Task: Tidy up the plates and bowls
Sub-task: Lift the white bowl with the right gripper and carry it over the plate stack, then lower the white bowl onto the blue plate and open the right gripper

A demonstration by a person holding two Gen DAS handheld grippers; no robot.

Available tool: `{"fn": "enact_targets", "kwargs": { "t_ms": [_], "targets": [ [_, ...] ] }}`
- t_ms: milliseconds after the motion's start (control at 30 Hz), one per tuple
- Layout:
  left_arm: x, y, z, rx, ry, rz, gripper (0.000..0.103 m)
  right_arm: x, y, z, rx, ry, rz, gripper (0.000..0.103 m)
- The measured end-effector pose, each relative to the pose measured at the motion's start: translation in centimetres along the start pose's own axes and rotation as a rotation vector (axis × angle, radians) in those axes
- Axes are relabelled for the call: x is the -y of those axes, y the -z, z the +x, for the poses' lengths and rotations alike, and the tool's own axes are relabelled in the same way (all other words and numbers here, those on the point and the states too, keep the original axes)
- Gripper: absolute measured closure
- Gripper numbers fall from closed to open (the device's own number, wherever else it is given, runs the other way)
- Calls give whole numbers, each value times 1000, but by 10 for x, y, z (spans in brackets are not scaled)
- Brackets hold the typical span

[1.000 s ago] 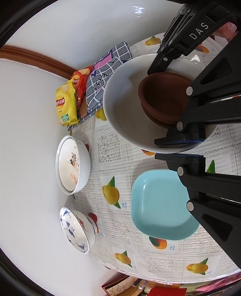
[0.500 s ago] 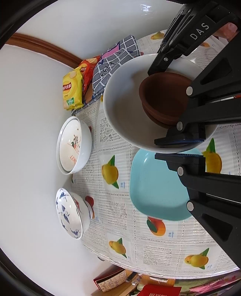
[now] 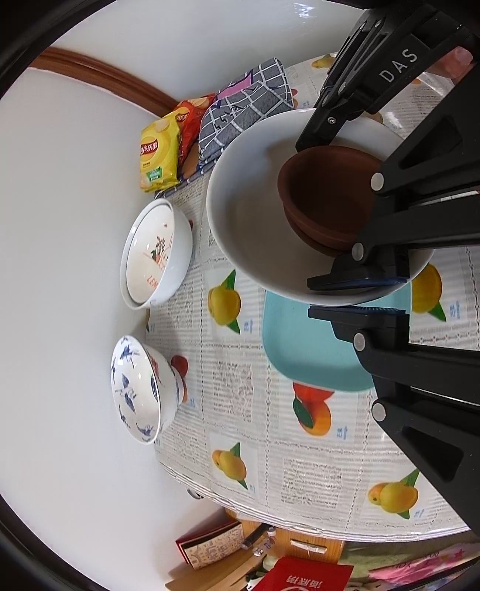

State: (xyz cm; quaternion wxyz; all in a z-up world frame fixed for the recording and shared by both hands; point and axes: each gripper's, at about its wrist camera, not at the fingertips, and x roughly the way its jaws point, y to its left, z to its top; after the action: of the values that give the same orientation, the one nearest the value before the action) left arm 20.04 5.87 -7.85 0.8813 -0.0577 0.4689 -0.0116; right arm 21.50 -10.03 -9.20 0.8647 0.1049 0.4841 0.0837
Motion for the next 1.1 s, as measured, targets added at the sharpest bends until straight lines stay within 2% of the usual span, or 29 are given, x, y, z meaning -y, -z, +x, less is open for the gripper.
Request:
{"fn": "enact_targets", "kwargs": {
  "t_ms": [500,1100],
  "targets": [
    [-37,9,11,-25,-30,-44,95,-32,6,26,-36,-21,-39,95],
    [-59,19,45,-95,-23,-78,95,-40,16,65,-114,-12,-54,95]
  ]
}}
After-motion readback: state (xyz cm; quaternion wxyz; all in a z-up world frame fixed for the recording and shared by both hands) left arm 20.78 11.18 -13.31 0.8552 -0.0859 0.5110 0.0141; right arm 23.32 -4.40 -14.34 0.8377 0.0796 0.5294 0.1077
